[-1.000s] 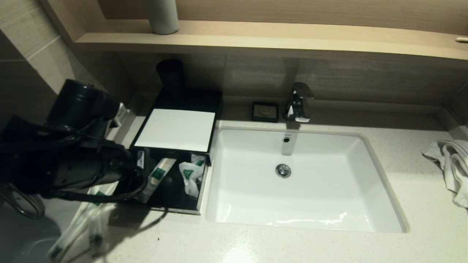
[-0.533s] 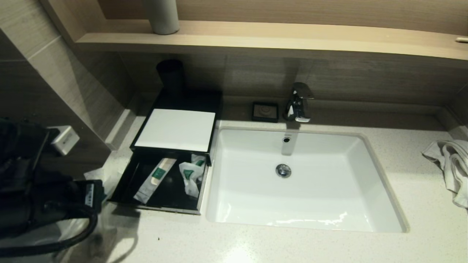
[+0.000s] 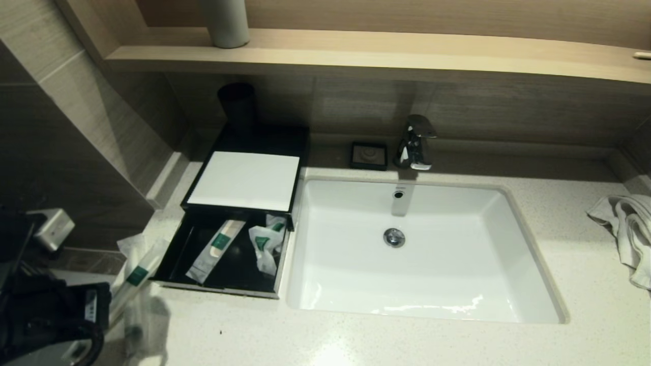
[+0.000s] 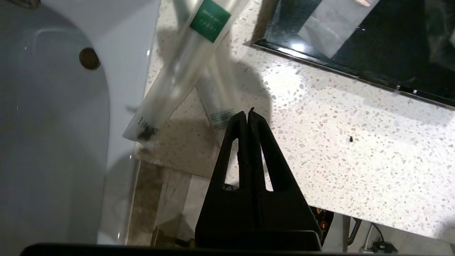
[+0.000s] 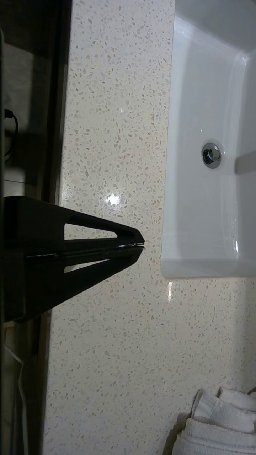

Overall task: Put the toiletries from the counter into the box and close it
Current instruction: Pick up the bathroom toiletry

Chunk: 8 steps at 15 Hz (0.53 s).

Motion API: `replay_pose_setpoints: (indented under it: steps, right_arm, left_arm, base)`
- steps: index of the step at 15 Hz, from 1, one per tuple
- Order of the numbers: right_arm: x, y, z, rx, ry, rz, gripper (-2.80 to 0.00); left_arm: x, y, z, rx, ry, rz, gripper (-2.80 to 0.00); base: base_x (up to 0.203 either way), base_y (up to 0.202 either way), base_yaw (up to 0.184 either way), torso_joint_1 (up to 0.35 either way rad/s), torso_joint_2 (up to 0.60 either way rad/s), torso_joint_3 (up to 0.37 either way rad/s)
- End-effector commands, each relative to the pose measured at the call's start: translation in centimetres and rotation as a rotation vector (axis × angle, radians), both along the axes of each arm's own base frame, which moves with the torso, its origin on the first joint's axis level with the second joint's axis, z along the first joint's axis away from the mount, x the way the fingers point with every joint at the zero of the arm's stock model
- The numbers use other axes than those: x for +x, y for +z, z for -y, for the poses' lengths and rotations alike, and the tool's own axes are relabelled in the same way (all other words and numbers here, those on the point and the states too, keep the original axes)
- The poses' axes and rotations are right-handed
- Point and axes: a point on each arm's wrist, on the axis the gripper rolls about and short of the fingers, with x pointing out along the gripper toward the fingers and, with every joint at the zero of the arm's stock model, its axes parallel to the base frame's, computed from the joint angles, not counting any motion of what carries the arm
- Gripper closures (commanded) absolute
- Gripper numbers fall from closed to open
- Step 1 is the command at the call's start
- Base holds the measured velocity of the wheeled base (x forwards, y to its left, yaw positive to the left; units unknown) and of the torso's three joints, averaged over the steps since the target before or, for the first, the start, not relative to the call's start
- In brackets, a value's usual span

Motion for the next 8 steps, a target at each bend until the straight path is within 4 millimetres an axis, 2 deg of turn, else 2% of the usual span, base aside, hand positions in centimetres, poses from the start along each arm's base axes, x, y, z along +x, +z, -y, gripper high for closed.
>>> replay_pose_setpoints:
  steps: [1,8]
  right_arm:
    - [0.0,0.0,0.0,-0.001,0.0,0.0,0.0]
    - [0.0,0.0,0.0,-0.001,0.0,-0.001,0.0]
  left_arm:
    - [-0.2,-0.6,-0.7,0.009,0.046,-0.025,0.0]
    - [-2.9,-3.1,-1.5,0.138,-0.047,-0.088,0.0]
  base:
    - [0.0,0.0,0.0,0.0,0.0,0.0]
    - [0.0,0.0,0.0,0.0,0.0,0.0]
